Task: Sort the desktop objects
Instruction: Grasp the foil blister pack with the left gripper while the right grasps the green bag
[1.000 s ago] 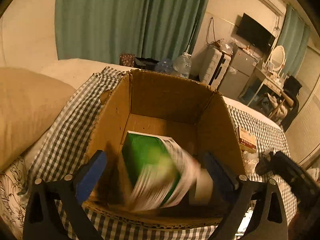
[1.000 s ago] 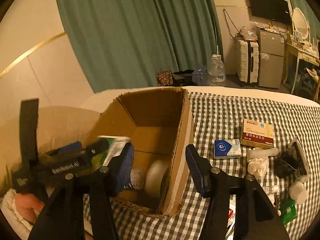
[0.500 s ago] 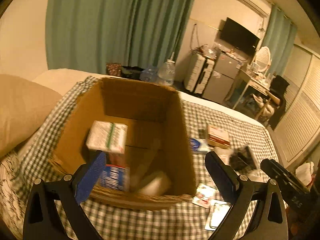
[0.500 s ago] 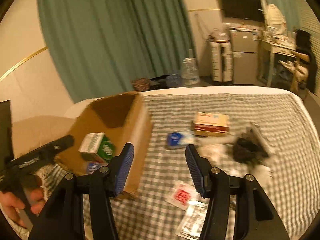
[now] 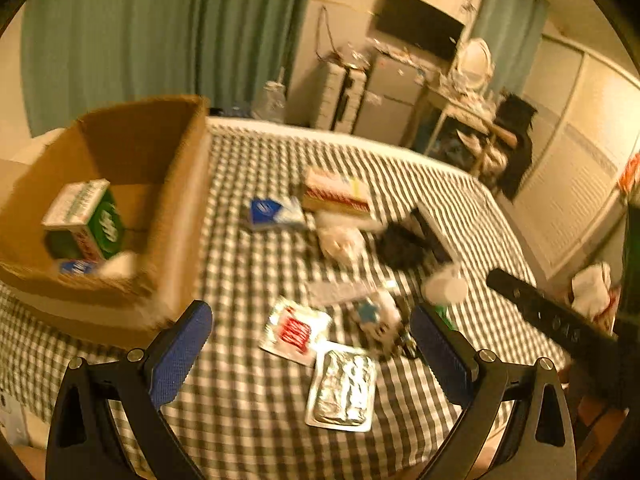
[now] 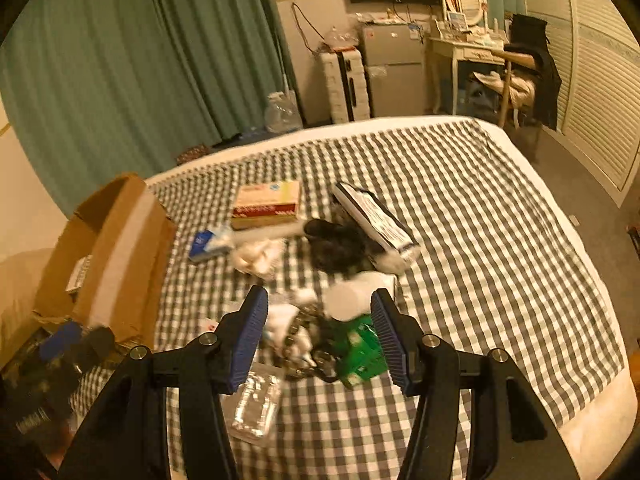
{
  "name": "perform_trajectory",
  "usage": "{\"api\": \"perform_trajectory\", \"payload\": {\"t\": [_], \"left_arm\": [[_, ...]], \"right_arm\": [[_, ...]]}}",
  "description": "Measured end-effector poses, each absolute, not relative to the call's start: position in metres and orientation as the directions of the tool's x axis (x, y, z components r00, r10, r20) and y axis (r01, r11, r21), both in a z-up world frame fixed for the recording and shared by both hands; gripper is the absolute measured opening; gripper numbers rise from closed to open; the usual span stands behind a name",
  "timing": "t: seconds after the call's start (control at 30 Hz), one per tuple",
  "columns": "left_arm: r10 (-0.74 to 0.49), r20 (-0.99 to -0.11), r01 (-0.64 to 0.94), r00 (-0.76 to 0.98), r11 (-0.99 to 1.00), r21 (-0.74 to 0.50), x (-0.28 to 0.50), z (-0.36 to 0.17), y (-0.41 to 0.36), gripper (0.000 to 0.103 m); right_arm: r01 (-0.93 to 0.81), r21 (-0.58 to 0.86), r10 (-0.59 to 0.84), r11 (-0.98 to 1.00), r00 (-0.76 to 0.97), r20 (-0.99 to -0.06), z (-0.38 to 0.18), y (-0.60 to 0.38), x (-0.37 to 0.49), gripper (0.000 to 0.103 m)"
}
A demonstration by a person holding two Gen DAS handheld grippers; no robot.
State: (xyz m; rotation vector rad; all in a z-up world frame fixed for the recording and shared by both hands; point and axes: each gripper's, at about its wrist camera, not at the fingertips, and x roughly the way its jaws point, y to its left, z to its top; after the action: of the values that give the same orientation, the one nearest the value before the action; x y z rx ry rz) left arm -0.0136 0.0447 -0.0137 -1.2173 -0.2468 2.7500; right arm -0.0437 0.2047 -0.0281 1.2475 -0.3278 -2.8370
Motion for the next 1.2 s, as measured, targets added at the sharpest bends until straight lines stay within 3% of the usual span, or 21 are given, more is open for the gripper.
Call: {"api": "perform_trajectory", "payload": {"t": [0.23, 0.47, 0.53, 0.57, 0.6, 0.73, 1.2], "left_arm": [[0.176, -0.820, -0.094, -0.545, -0.984, -0.149, -0.019, -0.087, 0.079, 0.102], [0.200, -0.858, -0.206, -0.473, -0.972, -0.113, -0.015, -0.129, 0.103, 0.102], [0.216, -0.867, -0.225, -0.449, -0.966, -0.124, -0.015, -0.139, 0.108, 0.092], [0.216, -0.872, -0.229, -0.439, -0.965, -0.124, -0.016, -0.142, 0.108, 0.072], [0.213, -0.880, -0.229, -0.425, -0.966, -0.123, -0.017, -0.144, 0.108, 0.071], [0.267, -0.862, -0.229, -0.430, -0.956, -0.182, -0.013, -0.141, 0.099, 0.070], [0.250, -0.849, -0.149, -0.467, -0.968, -0.203, -0.012, -0.123, 0.075, 0.070]], "right_arm": [[-0.067, 0.218, -0.123, -0.974, -0.652, -0.748, -0.058, 0.218, -0.054, 0.054], [-0.085, 0.275, -0.161, -0.958, -0.634, -0.756, -0.072, 0.226, -0.061, 0.054], [-0.088, 0.269, -0.158, -0.959, -0.623, -0.766, -0.075, 0.226, -0.063, 0.054], [-0.087, 0.263, -0.157, -0.961, -0.610, -0.776, -0.077, 0.226, -0.063, 0.054], [-0.084, 0.262, -0.161, -0.961, -0.601, -0.783, -0.079, 0.226, -0.064, 0.054], [-0.077, 0.296, -0.211, -0.952, -0.535, -0.818, -0.095, 0.233, -0.066, 0.054], [-0.150, 0.290, -0.210, -0.945, -0.402, -0.891, -0.140, 0.243, -0.097, 0.054]]}}
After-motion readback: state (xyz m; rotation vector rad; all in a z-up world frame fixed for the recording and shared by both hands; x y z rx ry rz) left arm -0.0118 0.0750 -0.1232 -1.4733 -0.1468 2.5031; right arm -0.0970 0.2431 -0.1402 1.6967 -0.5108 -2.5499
